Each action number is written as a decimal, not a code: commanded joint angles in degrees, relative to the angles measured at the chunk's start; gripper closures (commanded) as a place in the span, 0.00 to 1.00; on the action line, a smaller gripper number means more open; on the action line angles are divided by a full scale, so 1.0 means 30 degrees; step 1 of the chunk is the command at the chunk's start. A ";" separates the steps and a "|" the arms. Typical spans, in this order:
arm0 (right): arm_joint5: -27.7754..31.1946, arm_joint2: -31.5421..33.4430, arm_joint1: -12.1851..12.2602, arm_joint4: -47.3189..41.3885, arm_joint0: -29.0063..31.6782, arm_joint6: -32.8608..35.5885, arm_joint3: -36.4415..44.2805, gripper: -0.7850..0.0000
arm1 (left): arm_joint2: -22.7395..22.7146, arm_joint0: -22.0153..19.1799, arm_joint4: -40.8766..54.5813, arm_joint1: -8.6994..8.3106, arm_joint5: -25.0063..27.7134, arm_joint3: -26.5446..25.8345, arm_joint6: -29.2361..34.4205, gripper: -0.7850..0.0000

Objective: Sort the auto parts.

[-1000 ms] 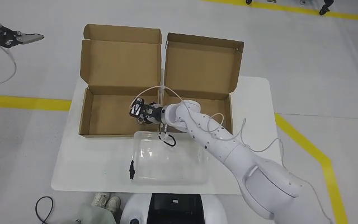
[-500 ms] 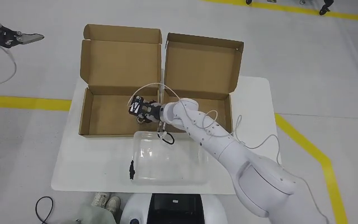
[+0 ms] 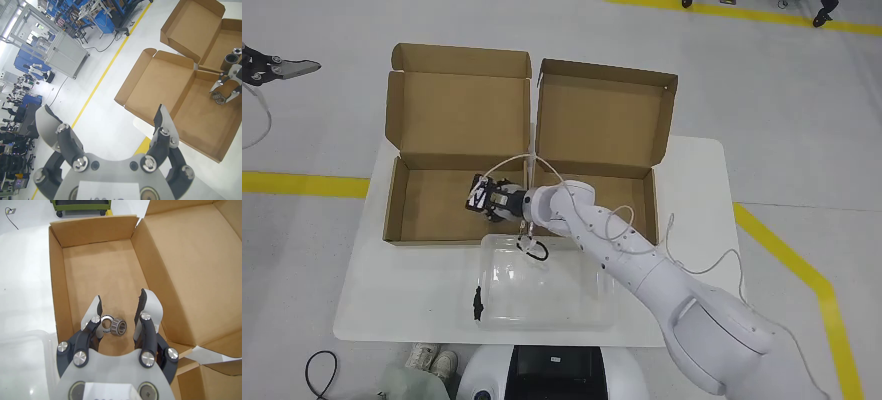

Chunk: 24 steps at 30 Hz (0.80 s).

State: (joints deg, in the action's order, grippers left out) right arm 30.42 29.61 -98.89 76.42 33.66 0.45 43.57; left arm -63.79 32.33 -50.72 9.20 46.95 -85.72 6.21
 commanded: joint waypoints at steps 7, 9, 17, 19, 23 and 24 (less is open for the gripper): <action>0.0606 0.2380 0.1967 0.1445 0.3062 -0.0479 0.5047 0.53 | 0.0000 0.0000 0.0000 0.0000 0.0000 0.0000 0.0000 0.00; 0.0794 0.3213 0.2523 0.1873 0.4115 -0.0062 0.6633 0.52 | 0.0000 0.0000 0.0000 0.0000 0.0000 0.0000 0.0000 0.00; 0.1343 0.7177 0.4472 0.3374 0.8853 0.1506 1.2800 0.51 | 0.0000 0.0000 0.0000 0.0000 0.0000 0.0000 0.0000 0.00; 0.1507 0.8011 0.4810 0.3612 0.9925 0.1598 1.3998 0.50 | 0.0000 0.0000 0.0000 0.0000 0.0000 0.0000 0.0000 0.00; 0.1630 0.9195 0.5297 0.4084 1.1634 0.1599 1.5885 0.47 | 0.0000 0.0000 0.0000 0.0000 0.0000 0.0000 0.0000 0.00; 0.1605 0.9467 0.5394 0.4145 1.1984 0.1537 1.6220 0.45 | 0.0000 0.0000 0.0000 0.0000 0.0000 0.0000 0.0000 0.00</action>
State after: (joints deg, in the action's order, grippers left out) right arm 35.34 57.19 -82.99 88.68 68.49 5.24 91.16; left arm -63.79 32.33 -50.72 9.20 46.95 -85.72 6.21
